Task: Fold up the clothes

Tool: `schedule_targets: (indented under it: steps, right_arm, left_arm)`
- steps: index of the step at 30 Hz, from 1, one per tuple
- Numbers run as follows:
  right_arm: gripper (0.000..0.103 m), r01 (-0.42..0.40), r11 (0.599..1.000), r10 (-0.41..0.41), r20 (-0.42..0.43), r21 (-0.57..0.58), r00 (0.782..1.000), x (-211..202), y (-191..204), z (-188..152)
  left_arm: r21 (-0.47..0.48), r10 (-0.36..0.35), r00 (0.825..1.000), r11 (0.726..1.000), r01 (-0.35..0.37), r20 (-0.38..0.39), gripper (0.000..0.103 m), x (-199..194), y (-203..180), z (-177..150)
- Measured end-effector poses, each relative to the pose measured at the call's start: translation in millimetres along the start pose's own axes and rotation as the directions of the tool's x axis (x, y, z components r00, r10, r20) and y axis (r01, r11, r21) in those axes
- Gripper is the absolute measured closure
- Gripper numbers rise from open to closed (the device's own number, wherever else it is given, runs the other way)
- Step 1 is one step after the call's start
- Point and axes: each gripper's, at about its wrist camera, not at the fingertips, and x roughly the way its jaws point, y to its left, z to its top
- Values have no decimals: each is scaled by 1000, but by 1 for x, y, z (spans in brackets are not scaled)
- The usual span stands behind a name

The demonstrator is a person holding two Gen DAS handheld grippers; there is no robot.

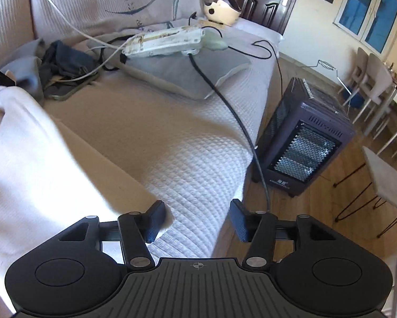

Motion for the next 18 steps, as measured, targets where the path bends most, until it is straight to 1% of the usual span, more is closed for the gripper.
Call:
schedule_targets:
  steps: [1,2,3,4,6,7,8,10,11,13,14,15,16,17,18]
  right_arm:
    - [50,-5,1000,5,14,-9,1000,0,-2,5]
    - [50,-12,1000,12,23,7,1000,-2,-5,8]
    - [50,15,999,-16,22,51,1000,-2,-10,8]
    - [50,43,995,-45,21,94,999,-2,-16,7]
    - [50,95,981,-97,6,169,995,-1,-28,4]
    - [50,106,978,-107,-3,178,994,1,-30,5]
    - [50,101,981,-102,-4,168,995,-3,-27,1]
    - [50,35,993,-35,-2,111,999,-15,-5,-9]
    - [50,17,996,-17,3,82,1000,-22,7,-12]
    - [52,-19,1000,19,10,24,1000,-35,32,-20]
    - [53,-37,999,37,13,-5,999,-41,44,-23]
    - [59,-55,998,55,16,-35,998,-47,57,-27]
    - [63,-63,996,65,33,-55,997,-51,69,-29]
    - [63,-65,997,66,35,-45,997,-51,76,-31]
    - [64,-66,997,67,37,-36,997,-50,82,-32]
  left_arm:
    - [-28,17,999,999,-16,31,50,-6,6,2]
    - [-44,118,989,993,-114,91,41,-13,10,3]
    - [-56,241,962,970,-235,128,41,-18,14,5]
    - [-53,295,947,955,-291,126,43,-19,15,5]
    - [-34,249,963,968,-247,107,43,-28,13,-1]
    - [-13,216,971,976,-216,106,42,-33,8,-6]
    - [27,198,975,979,-202,101,42,-37,0,-14]
    - [99,181,980,977,-189,88,42,-44,-16,-29]
    - [129,168,982,976,-177,82,42,-47,-24,-38]
    - [156,105,991,981,-116,78,43,-50,-40,-55]
    - [169,73,994,982,-85,75,51,-52,-48,-63]
    - [185,43,997,981,-55,71,73,-53,-56,-72]
    - [231,26,998,972,-38,58,79,-48,-68,-78]
    - [286,33,998,957,-46,50,79,-38,-80,-86]
    - [314,77,995,945,-93,64,79,-30,-85,-92]
